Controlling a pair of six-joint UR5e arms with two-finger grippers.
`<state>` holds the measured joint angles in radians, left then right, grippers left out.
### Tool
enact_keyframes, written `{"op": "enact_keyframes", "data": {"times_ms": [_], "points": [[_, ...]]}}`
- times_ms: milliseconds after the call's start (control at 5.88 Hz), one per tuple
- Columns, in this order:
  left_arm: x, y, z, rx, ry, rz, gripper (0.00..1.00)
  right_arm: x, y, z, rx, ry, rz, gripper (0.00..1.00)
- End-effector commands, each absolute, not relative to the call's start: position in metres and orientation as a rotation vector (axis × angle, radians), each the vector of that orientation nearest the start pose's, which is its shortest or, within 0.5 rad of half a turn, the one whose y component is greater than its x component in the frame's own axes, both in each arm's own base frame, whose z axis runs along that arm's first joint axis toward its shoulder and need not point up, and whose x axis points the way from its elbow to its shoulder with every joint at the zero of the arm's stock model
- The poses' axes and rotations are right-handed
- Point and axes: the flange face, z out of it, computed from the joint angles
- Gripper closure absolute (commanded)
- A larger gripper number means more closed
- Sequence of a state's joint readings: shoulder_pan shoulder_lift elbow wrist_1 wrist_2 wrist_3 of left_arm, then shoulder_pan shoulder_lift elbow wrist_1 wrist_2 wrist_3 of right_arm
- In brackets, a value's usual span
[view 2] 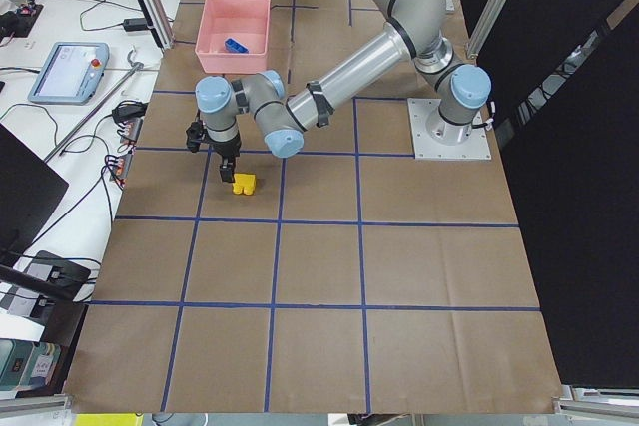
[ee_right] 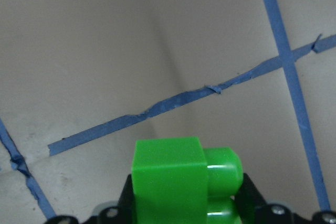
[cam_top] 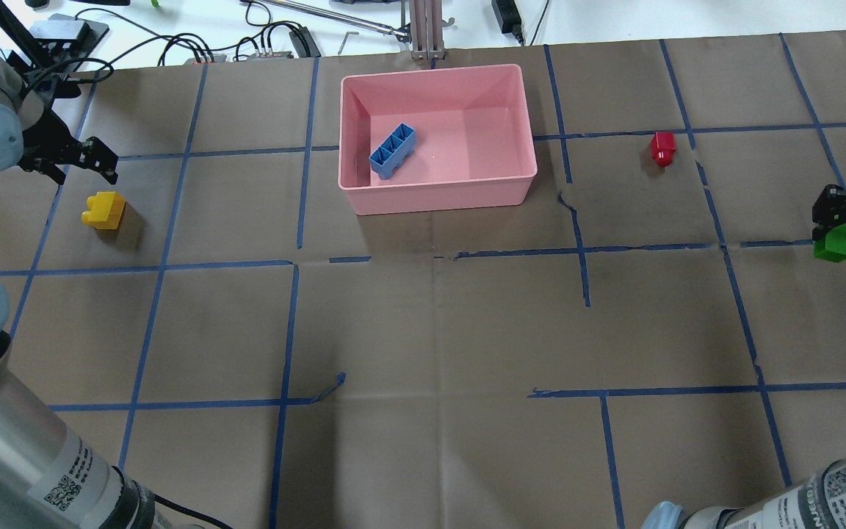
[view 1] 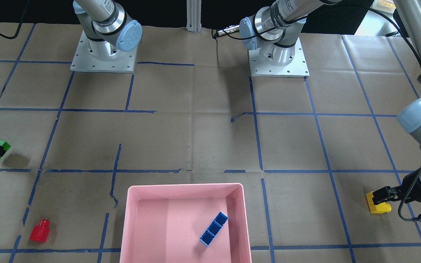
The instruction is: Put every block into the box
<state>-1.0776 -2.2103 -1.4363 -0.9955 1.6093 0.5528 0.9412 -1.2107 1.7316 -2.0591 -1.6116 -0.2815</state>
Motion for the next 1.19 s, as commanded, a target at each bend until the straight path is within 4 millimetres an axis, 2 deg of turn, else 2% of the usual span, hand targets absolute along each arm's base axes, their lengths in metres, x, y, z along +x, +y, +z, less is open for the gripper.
{"op": "enact_keyframes", "data": {"times_ms": [0, 170, 340, 511, 681, 851, 1021], "points": [[0.221, -0.667, 0.179, 0.180, 3.030, -0.134, 0.01, -0.190, -0.602, 0.328, 0.401, 3.145, 0.003, 0.61], [0.220, -0.666, 0.172, 0.185, 3.034, -0.122, 0.01, -0.141, -0.624, 0.357, 0.370, 3.154, -0.026, 0.61], [0.220, -0.664, 0.172, 0.186, 3.041, -0.106, 0.12, -0.072, -0.643, 0.383, 0.334, 3.158, -0.048, 0.61], [0.220, -0.662, 0.172, 0.188, 3.043, -0.100, 0.34, 0.009, -0.650, 0.392, 0.328, 3.151, -0.048, 0.61], [0.219, -0.661, 0.171, 0.189, 3.049, -0.087, 0.58, 0.105, -0.644, 0.387, 0.349, 3.123, -0.048, 0.61], [0.219, -0.662, 0.178, 0.187, 3.053, -0.087, 0.95, 0.185, -0.638, 0.370, 0.439, 3.021, -0.005, 0.61], [0.217, -0.666, 0.192, 0.185, 3.075, -0.054, 1.00, 0.238, -0.643, 0.347, 0.421, 2.977, -0.046, 0.61]]}}
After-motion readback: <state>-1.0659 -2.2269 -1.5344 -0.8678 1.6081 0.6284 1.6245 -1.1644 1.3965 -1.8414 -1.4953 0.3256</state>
